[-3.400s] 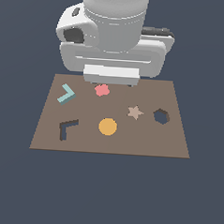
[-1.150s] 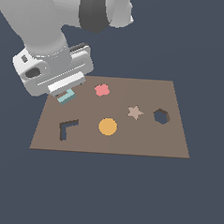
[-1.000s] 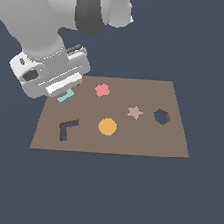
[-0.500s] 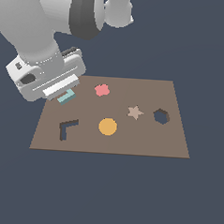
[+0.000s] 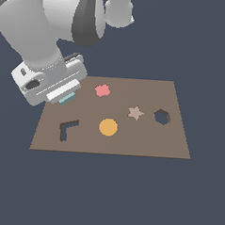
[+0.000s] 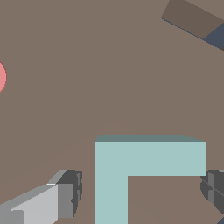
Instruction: Insert a designated object into the corresponding slot on a board.
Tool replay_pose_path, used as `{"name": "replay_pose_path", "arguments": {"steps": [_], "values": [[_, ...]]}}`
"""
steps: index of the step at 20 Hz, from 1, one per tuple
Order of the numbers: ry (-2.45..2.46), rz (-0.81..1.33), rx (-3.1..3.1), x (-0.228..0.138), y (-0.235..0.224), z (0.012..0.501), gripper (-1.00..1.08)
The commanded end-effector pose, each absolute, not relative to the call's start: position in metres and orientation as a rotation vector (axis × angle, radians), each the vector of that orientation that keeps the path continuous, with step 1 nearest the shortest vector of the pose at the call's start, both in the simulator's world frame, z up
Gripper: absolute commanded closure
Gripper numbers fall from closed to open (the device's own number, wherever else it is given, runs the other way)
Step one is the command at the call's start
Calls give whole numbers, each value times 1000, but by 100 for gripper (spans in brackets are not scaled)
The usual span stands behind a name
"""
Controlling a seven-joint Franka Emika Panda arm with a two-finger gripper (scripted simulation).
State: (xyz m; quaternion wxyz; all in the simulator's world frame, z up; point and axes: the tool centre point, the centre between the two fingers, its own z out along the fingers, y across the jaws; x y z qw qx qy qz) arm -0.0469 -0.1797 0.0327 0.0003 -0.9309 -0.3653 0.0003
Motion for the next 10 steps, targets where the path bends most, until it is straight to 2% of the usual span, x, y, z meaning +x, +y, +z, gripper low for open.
{"name": "replay_pose_path", "arguments": {"steps": [1,2,10], "values": [[-1149,0,-2924,-47,-180,30,-92],[-1149,0,-2924,-47,-180,30,108],[-1149,0,-2924,-47,-180,30,108]]}}
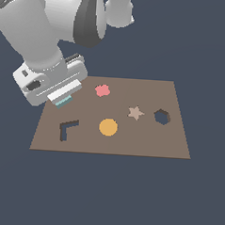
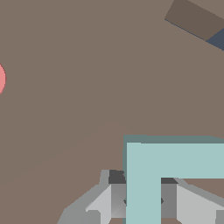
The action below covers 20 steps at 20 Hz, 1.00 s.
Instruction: Insert a designated object into the corresponding slot on a board.
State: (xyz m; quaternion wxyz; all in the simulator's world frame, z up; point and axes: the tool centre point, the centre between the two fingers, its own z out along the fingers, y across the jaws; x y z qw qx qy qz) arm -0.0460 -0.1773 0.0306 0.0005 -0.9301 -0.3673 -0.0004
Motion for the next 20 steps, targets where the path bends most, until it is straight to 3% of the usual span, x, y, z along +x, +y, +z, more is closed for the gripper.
{"name": "replay_pose_path", "arguments": {"steps": [1,20], "values": [[-1149,0,-2924,-47,-180,30,108],[-1318,1,-2851,-43,-186,34,108]]}}
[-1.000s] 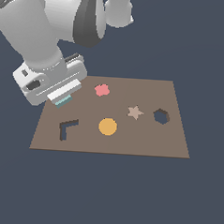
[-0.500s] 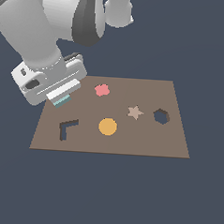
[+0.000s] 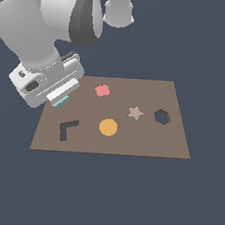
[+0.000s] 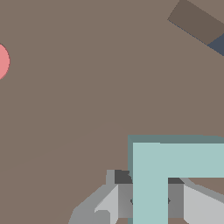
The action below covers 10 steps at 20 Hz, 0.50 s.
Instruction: Insert a designated object into the corresponding slot on a board.
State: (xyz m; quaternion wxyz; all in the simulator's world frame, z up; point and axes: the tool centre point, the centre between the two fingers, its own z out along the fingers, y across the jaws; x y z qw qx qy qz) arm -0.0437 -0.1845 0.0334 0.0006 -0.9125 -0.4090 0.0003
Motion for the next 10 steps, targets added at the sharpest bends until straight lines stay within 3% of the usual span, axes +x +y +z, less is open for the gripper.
{"name": "replay_pose_path", "arguments": {"steps": [1,10], "values": [[-1345,1,-2839,-42,-187,34,108],[-1663,1,-2665,-33,-201,34,108]]}}
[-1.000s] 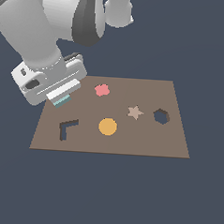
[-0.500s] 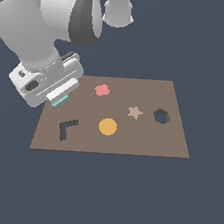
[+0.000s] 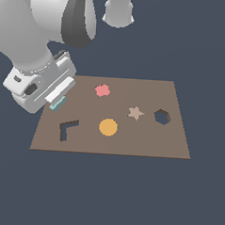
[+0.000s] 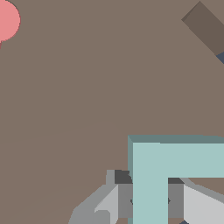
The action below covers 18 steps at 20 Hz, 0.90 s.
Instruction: Insert a designated object into the corresponding slot on a board.
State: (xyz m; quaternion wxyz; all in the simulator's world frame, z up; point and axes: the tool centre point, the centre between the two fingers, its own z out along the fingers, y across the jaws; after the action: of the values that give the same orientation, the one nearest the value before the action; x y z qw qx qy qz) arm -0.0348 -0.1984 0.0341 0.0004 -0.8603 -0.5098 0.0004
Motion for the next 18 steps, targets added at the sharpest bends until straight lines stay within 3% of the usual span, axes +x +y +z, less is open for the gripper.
{"name": "replay_pose_path", "arguments": {"steps": [1,18], "values": [[-1706,1,-2638,-31,-203,35,108],[-2472,2,-1941,11,-224,37,108]]}}
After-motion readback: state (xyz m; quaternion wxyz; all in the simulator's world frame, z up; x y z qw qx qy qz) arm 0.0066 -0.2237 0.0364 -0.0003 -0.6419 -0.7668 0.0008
